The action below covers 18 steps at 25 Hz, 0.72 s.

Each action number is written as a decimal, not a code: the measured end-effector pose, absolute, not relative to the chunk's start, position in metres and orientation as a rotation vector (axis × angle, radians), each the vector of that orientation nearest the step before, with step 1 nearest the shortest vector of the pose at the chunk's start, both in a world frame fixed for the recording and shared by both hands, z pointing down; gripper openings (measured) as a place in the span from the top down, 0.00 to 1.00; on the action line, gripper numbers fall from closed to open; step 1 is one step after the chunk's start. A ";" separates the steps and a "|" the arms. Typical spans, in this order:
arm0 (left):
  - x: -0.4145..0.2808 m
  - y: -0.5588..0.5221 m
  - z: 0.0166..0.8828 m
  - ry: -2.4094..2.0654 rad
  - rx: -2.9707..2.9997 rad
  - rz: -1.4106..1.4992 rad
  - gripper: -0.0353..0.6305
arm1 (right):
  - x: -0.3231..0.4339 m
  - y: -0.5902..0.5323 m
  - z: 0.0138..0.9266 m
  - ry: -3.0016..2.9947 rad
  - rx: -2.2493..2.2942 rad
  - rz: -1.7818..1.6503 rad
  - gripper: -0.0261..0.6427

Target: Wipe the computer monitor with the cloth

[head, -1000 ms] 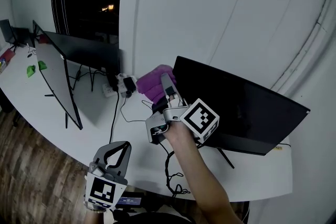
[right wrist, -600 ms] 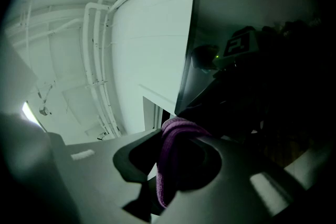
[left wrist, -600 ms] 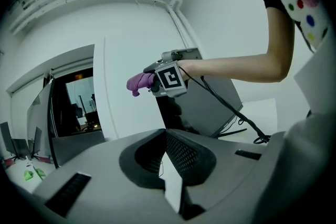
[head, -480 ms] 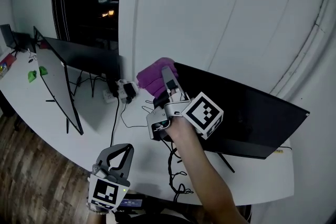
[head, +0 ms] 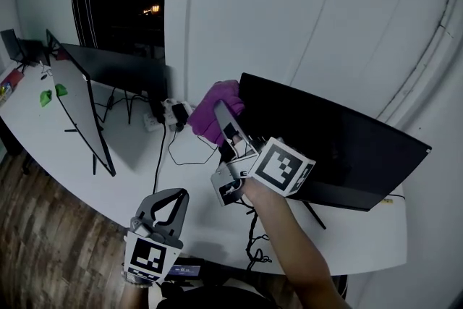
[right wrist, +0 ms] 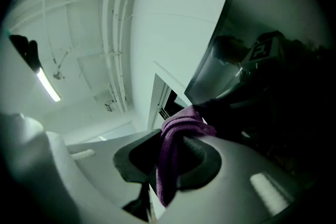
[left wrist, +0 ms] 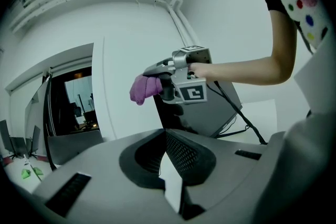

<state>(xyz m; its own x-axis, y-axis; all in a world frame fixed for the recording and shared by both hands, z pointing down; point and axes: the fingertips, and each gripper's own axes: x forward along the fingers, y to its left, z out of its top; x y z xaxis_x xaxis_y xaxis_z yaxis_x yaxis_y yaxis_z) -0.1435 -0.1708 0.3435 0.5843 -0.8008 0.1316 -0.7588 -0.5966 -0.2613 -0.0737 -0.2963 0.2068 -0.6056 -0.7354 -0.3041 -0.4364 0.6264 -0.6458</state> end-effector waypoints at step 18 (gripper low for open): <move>-0.084 -0.158 0.358 1.125 -2.740 -0.287 0.94 | 0.021 -0.181 0.332 2.613 -1.580 -0.109 0.84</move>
